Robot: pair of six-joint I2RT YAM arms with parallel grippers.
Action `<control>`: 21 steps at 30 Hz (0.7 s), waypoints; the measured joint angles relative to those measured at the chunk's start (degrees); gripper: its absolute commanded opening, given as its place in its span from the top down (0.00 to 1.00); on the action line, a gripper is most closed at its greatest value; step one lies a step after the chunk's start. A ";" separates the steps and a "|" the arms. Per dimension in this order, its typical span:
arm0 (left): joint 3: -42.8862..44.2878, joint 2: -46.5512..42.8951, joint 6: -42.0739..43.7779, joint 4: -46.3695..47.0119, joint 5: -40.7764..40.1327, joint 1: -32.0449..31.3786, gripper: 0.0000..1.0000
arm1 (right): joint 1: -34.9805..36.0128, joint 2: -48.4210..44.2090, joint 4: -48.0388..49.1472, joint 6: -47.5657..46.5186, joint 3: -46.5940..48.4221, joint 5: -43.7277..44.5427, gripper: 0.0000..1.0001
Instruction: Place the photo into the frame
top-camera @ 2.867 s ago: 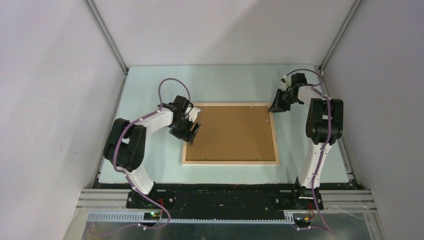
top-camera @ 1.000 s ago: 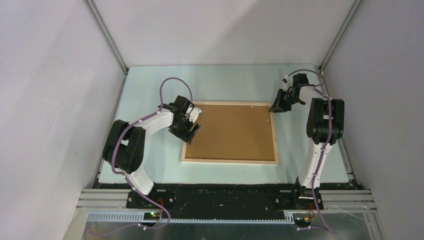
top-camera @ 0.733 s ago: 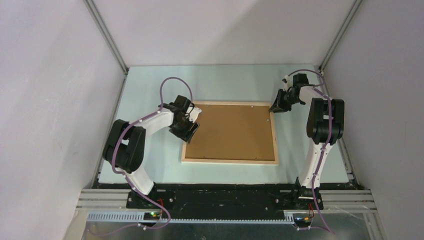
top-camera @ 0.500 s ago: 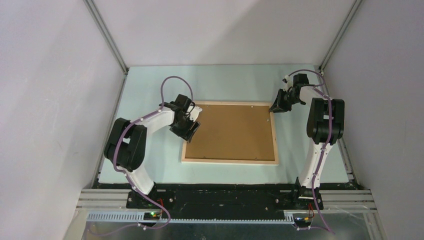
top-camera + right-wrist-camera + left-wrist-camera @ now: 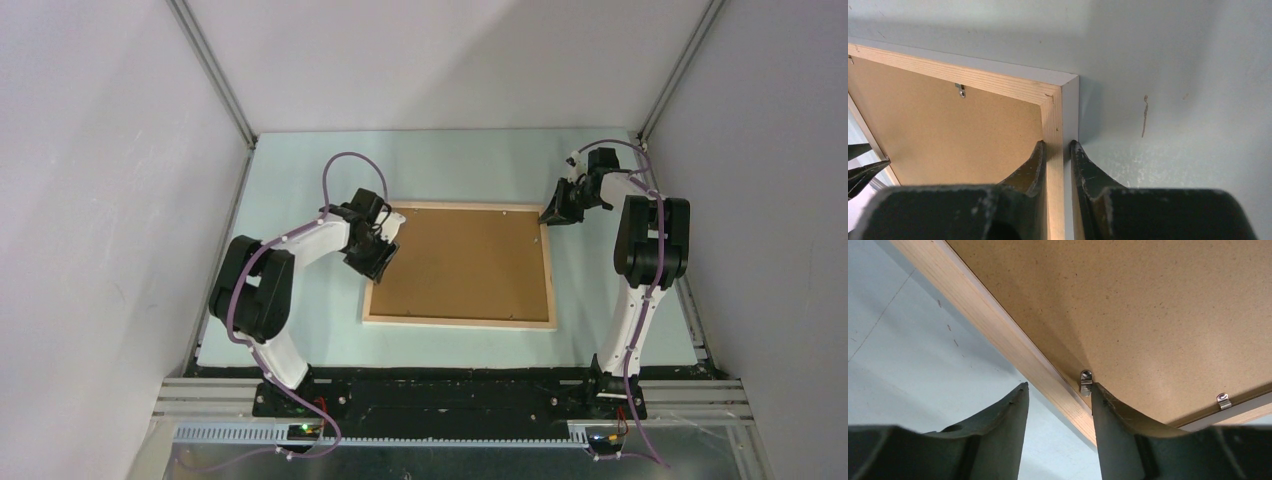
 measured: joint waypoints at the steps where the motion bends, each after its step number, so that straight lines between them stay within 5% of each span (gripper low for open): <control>1: 0.00 0.00 -0.02 0.07 0.11 0.00 0.49 | -0.09 0.02 -0.02 0.02 0.00 -0.09 1.00; 21: 0.02 0.09 0.07 0.00 0.55 0.00 0.66 | -0.42 0.17 0.02 0.02 0.00 -0.87 1.00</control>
